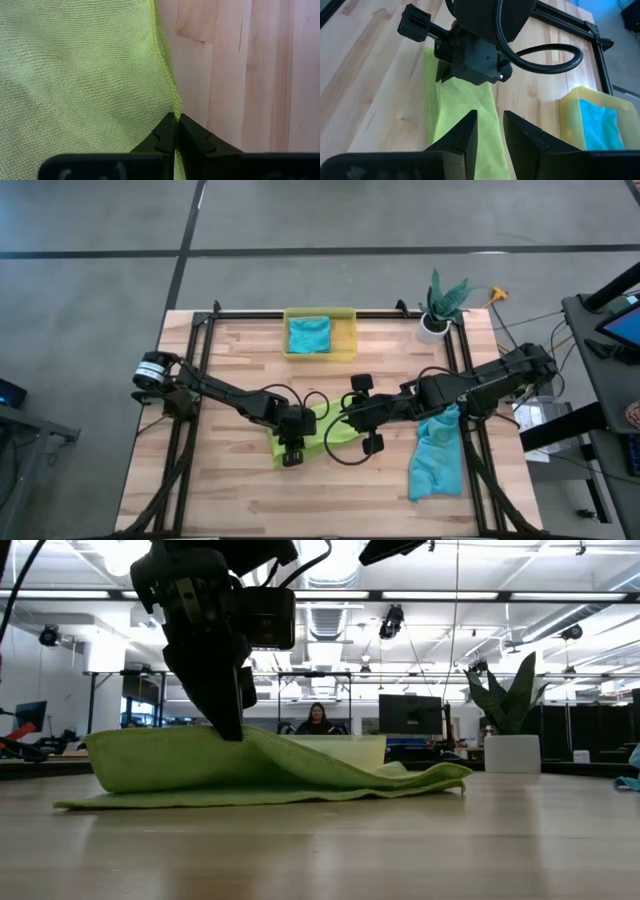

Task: Fold microfiber towels
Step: Fold the green microfiber cloth

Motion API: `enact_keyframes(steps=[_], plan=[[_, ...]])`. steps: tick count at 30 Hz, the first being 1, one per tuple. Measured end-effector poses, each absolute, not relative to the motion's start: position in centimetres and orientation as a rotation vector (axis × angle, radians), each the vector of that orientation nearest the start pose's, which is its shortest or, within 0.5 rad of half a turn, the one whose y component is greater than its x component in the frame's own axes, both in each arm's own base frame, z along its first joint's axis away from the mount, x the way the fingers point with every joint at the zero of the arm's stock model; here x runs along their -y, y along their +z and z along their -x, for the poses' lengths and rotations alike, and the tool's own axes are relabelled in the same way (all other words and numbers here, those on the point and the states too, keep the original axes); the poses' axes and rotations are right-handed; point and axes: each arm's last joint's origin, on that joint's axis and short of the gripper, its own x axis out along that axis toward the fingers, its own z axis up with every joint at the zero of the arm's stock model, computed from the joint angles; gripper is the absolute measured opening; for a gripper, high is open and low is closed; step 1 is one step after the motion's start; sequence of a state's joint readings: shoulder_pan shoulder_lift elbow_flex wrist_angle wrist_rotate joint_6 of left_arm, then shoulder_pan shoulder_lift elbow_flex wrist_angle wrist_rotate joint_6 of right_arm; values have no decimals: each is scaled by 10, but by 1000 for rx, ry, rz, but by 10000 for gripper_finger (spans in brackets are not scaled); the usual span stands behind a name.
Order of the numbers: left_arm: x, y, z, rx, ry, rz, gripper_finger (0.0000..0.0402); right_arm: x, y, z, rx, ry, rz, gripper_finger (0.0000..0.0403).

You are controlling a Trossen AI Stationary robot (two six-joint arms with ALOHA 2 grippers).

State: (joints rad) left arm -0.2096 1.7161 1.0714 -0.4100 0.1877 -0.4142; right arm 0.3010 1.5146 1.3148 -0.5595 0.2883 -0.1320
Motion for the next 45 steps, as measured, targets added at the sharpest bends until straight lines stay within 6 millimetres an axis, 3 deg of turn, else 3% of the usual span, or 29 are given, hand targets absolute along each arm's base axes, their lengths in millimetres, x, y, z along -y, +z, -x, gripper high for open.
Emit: enact_keyframes(steps=[7, 13, 24, 36, 45], plan=[[76, 182, -329, -1120, -147, 364, 1, -87, 313, -316, -711, 50, 334, 89], [76, 182, -330, -1113, -150, 365, 1, -85, 313, -317, -708, 73, 443, 89], [77, 183, -330, -1107, -154, 364, 4, -85, 314, -319, -683, 39, 391, 89], [77, 182, -330, -1115, -164, 359, 96, -86, 314, -319, -685, 33, 374, 89], [74, 183, -314, -1265, -182, 304, 112, -87, 319, -324, -611, 80, 520, 89]])
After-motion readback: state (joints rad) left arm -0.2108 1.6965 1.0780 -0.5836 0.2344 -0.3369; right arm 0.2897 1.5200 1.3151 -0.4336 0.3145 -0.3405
